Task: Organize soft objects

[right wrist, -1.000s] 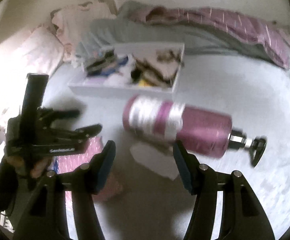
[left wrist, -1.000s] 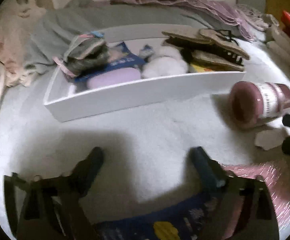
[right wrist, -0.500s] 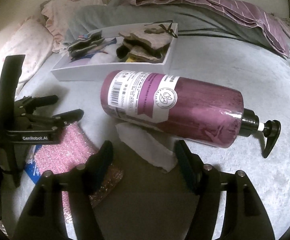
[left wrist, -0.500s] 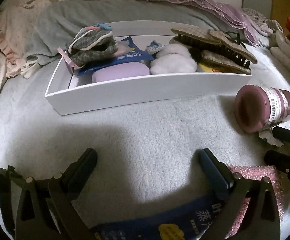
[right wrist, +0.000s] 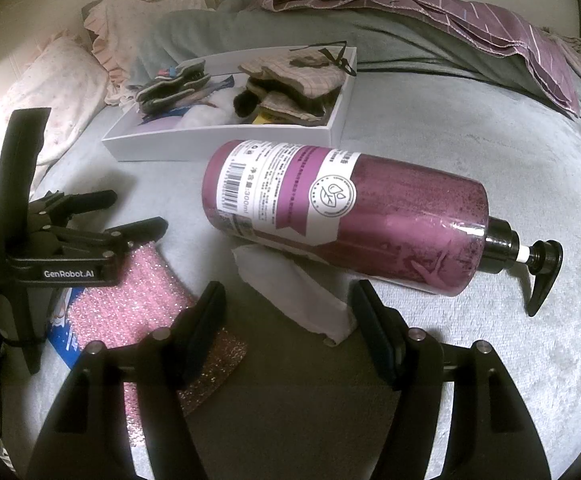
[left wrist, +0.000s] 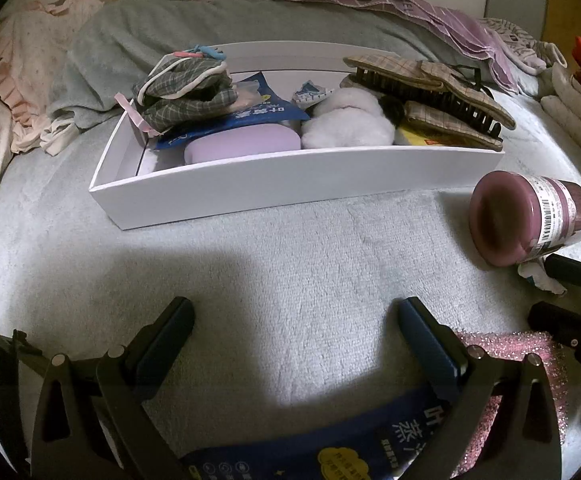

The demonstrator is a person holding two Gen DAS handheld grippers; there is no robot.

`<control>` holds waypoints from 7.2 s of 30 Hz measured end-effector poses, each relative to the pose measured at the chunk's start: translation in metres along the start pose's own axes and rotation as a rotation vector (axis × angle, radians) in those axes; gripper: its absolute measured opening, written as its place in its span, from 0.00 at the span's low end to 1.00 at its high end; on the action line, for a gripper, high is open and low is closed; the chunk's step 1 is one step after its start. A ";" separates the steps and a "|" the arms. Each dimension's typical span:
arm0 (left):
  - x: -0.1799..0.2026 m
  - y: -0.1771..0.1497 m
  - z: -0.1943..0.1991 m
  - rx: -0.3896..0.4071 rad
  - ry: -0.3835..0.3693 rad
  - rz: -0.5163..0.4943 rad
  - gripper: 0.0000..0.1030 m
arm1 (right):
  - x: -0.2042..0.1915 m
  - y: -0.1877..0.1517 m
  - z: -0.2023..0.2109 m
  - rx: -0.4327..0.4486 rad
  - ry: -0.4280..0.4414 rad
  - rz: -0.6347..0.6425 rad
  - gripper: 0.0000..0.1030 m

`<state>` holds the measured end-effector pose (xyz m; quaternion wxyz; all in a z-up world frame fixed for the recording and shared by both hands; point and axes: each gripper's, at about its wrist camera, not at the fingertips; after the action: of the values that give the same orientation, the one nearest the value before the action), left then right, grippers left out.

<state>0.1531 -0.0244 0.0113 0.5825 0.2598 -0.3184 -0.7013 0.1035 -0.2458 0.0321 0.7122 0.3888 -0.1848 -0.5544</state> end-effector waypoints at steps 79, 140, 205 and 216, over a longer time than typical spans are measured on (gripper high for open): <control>0.043 -0.027 0.065 0.027 -0.298 0.051 0.30 | -0.010 -0.004 0.008 0.103 0.130 -0.119 0.05; -0.068 0.150 -0.027 0.362 0.002 0.408 0.08 | 0.030 0.170 -0.071 0.348 0.117 -0.488 0.05; -0.096 0.089 0.054 0.084 0.083 0.287 0.64 | -0.066 0.157 -0.076 -0.063 0.121 -0.289 0.61; -0.097 0.080 0.045 -0.030 -0.034 0.269 0.64 | -0.077 0.140 -0.070 -0.140 0.141 -0.250 0.61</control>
<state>0.1903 0.0677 0.0999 0.6694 0.1941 -0.3497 -0.6260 0.2183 -0.1383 0.1074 0.6741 0.3963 -0.0454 -0.6217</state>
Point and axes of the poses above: each gripper's, at about its wrist camera, not at the fingertips, and z roughly against the way its jaws point, x to its right, y to its top, and after that the axes turned 13 degrees about x, right-handed
